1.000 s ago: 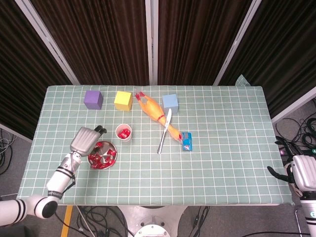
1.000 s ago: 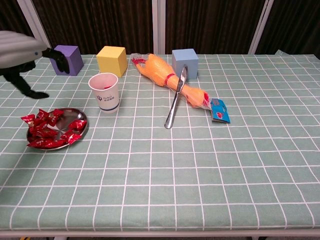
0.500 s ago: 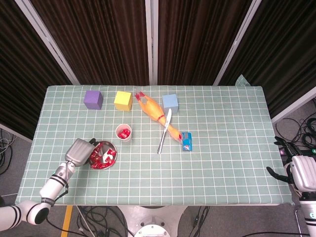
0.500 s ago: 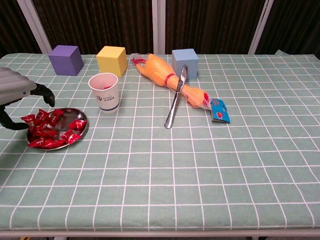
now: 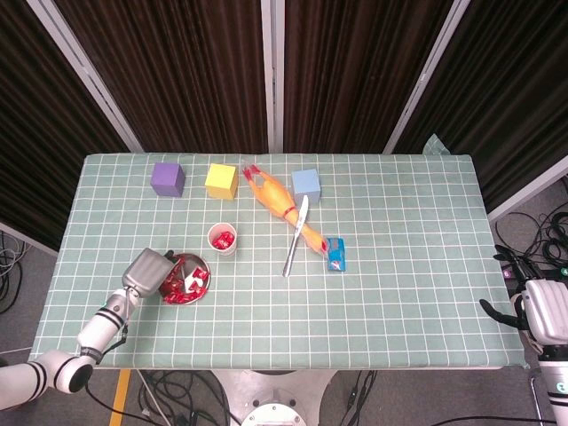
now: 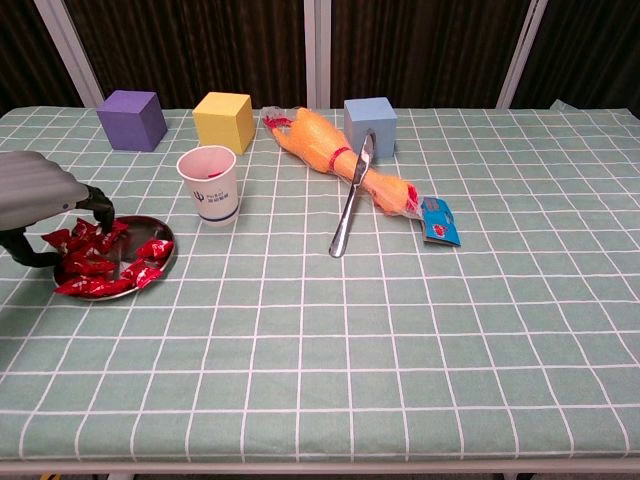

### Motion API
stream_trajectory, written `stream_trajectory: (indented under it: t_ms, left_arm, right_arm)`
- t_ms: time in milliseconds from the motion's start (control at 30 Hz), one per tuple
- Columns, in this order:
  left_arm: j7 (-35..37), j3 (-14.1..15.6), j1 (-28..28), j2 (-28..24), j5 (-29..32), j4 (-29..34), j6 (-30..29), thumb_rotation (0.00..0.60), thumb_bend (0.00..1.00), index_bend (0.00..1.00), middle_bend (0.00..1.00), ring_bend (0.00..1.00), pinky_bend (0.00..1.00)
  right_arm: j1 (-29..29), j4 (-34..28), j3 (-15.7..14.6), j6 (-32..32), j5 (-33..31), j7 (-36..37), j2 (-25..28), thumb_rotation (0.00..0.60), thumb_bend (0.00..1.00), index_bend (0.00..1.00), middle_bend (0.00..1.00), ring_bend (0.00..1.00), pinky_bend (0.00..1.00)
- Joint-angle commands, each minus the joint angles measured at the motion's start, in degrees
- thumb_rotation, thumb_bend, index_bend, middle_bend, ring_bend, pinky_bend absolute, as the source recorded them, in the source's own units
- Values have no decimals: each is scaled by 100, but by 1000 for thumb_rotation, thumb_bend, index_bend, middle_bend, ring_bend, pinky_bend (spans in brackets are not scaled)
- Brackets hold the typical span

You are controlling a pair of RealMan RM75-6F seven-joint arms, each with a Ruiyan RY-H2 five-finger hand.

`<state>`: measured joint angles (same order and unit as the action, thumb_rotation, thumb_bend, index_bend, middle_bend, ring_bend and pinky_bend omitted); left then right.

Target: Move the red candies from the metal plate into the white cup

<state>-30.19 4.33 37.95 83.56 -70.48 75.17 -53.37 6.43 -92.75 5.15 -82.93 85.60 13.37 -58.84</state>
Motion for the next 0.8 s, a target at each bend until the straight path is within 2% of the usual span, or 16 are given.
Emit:
stream_trajectory:
  t_ms: [33, 233, 500, 667, 800]
  left_arm:
    - [-18, -26, -1, 40, -7, -62, 32, 600, 306, 419, 424, 945, 1000]
    - [65, -87, -19, 193, -92, -306, 60, 600, 315, 502, 503, 945, 1000]
    - [388, -135, -20, 350, -311, -538, 136, 600, 434, 623, 635, 953, 1000]
    - [559, -186, -31, 359, -429, -476, 107, 600, 487, 683, 699, 962, 1000]
    - [650, -238, -39, 272, -484, -237, 65, 600, 508, 701, 710, 965, 1000]
  right_arm:
    - [4, -2, -1, 14, -12, -8, -2, 600, 116, 133, 252, 212, 543]
    - [11, -25, 4, 20, -15, -34, 6, 600, 117, 133, 252, 212, 545]
    - [9, -56, 2, 14, -11, -57, 21, 600, 116, 134, 253, 212, 546]
    - [9, -59, 3, 5, -4, -60, 23, 600, 116, 134, 258, 223, 551]
    - [14, -50, 6, 7, 0, -43, 24, 600, 117, 134, 258, 223, 552]
